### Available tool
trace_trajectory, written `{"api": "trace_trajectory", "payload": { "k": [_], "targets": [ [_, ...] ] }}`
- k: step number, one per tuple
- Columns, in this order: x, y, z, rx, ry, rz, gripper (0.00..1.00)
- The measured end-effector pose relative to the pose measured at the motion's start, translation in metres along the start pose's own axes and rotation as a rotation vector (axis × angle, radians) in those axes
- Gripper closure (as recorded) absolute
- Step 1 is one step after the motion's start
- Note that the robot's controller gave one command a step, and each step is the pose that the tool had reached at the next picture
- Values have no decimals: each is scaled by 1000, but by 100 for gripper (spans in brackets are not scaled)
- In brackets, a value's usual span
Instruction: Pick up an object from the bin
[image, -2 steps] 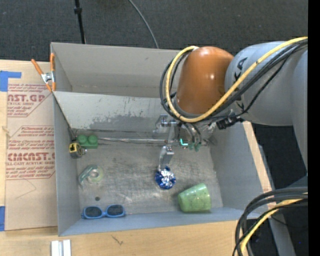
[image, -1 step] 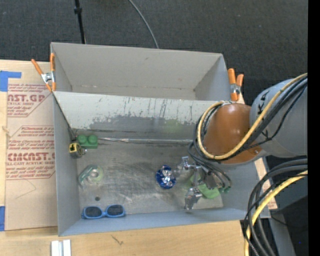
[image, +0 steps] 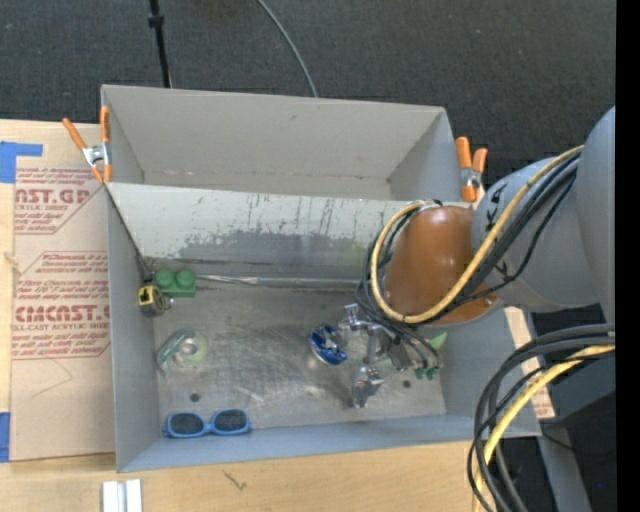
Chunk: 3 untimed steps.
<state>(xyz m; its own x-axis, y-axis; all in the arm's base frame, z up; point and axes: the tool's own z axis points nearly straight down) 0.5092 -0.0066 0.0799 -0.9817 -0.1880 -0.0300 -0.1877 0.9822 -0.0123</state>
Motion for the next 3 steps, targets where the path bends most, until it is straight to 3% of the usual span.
{"api": "trace_trajectory", "payload": {
  "k": [1,2,3],
  "targets": [
    [-62,30,8,-12,18,-268,0],
    [-104,176,8,-20,18,-487,0],
    [-104,174,7,-21,17,-482,100]
  ]
}}
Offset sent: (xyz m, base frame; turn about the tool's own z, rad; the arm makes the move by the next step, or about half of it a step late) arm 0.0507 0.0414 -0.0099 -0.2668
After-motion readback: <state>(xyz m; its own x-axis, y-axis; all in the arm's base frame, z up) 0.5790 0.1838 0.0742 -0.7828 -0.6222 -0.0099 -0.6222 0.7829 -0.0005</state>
